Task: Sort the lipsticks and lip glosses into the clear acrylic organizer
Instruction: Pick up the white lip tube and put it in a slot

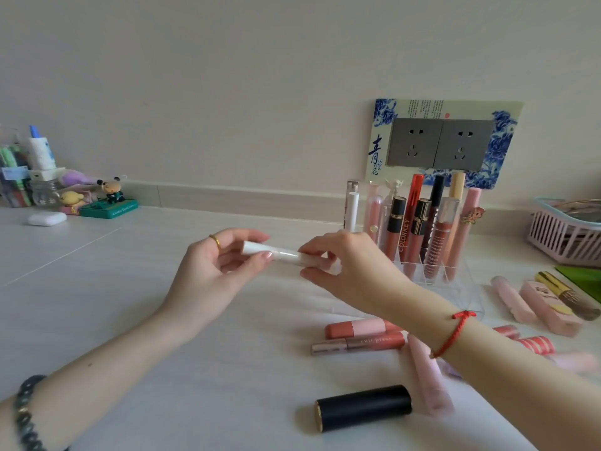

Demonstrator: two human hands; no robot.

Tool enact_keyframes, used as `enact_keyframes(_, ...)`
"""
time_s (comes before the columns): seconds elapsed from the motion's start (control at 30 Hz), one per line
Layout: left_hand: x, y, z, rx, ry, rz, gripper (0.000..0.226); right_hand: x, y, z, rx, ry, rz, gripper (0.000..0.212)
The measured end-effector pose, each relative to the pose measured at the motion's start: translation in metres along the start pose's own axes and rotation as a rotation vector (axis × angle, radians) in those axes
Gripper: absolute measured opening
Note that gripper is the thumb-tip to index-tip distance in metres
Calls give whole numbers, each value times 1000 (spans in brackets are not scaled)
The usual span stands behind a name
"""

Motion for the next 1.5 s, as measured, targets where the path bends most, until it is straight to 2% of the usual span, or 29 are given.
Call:
enact_keyframes(0.17, 13, -21, -40, -166, 19, -70, 25, -5, -19, 27, -16, -72, -70, 21)
enact_keyframes(0.33, 28, -28, -78, -262, 3, -61, 23, -10, -36, 33, -7, -98, -175, 15)
enact_keyframes(0.5, 32, -21, -95, -234, 42, -77, 24, -13, -47, 33, 134, -144, -254, 8)
enact_keyframes(0.67, 33, -14, -95, -200, 69, -83, 24, -14, -51, 25, 194, -139, -291, 18)
enact_keyframes(1.5, 29, 10, -101, -99, 135, -36, 24, -18, -53, 20, 156, -160, -325, 18)
Point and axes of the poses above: each hand's wrist, its own x-axis towards the middle knuckle, its own z-axis out of the back of the hand, y = z × x, the point moved 4 cm from there along x, towards the middle knuckle, and after that the axes turned 10 degrees about -y, right-handed, at the moved point
